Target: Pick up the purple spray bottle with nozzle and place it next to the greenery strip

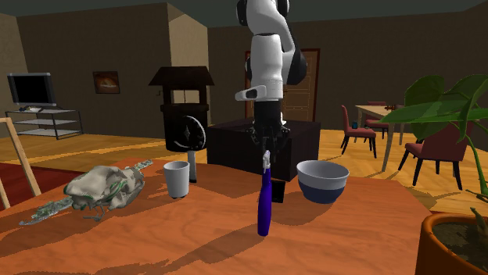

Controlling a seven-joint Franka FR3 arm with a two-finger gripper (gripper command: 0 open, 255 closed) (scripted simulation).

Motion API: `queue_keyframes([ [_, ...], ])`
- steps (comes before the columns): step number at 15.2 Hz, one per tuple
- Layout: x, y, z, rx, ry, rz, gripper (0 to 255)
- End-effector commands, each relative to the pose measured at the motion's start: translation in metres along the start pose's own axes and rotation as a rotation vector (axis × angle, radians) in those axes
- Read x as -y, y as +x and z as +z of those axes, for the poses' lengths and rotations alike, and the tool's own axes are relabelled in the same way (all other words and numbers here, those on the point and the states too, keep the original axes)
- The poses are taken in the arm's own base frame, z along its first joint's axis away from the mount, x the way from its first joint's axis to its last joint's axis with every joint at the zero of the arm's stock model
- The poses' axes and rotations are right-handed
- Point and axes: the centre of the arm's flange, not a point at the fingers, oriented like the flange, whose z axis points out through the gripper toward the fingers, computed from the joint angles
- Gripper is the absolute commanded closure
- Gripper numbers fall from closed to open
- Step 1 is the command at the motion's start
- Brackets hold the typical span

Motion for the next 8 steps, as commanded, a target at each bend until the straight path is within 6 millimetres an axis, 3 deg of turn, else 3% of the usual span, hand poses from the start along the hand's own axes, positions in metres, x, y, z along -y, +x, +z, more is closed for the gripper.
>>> queue_keyframes([
  [1,0.000,0.000,0.000,0.000,0.000,0.000,255],
  [6,0.000,0.000,0.000,0.000,0.000,0.000,255],
  [8,0.001,0.001,-0.010,0.000,0.000,0.000,255],
])
